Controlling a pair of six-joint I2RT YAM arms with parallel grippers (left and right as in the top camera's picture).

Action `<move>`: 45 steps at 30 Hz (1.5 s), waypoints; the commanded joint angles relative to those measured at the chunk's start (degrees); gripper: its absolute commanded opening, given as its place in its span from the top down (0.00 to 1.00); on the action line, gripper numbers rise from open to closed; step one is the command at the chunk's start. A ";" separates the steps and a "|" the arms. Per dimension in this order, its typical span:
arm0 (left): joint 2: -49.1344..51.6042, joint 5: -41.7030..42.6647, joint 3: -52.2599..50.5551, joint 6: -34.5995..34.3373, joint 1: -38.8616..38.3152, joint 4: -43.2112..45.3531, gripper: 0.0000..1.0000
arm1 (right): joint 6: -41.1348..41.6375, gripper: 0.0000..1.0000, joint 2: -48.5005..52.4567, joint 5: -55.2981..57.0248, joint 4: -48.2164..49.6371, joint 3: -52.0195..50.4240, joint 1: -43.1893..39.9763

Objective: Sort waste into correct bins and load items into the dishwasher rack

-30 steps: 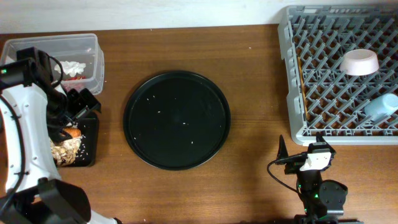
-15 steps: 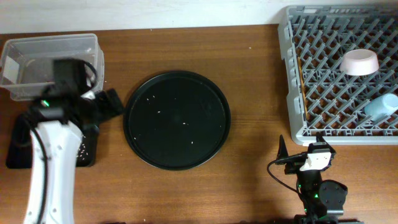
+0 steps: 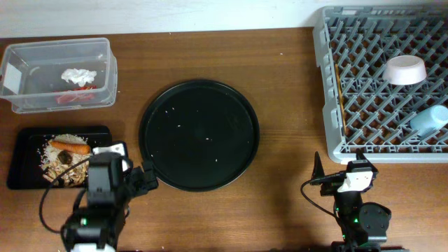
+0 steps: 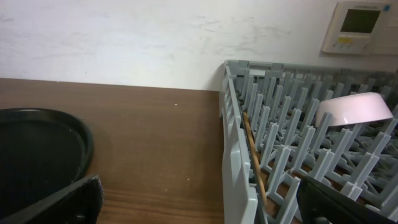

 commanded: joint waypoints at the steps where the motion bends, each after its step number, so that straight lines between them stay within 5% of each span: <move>1: -7.04 -1.81 -4.87 1.01 -0.17 6.49 0.01 | 0.31 0.02 -0.50 0.44 -0.28 -0.31 0.35; 9: -22.73 7.85 -23.41 15.72 -0.17 33.42 0.01 | 0.31 0.02 -0.48 0.46 -0.28 -0.31 0.35; 17: -30.80 7.87 -35.17 16.55 -0.17 49.88 0.01 | 0.31 0.02 -0.48 0.46 -0.28 -0.31 0.35; 23: -35.01 4.85 -35.45 16.55 -0.17 48.43 0.01 | 0.31 0.02 -0.48 0.46 -0.28 -0.31 0.35; 28: -41.94 1.90 -35.45 16.81 -0.15 37.64 0.01 | 0.31 0.02 -0.48 0.46 -0.28 -0.31 0.35; 45: -44.37 1.88 -35.43 18.34 2.47 37.55 0.01 | 0.31 0.02 -0.48 0.44 -0.28 -0.31 0.35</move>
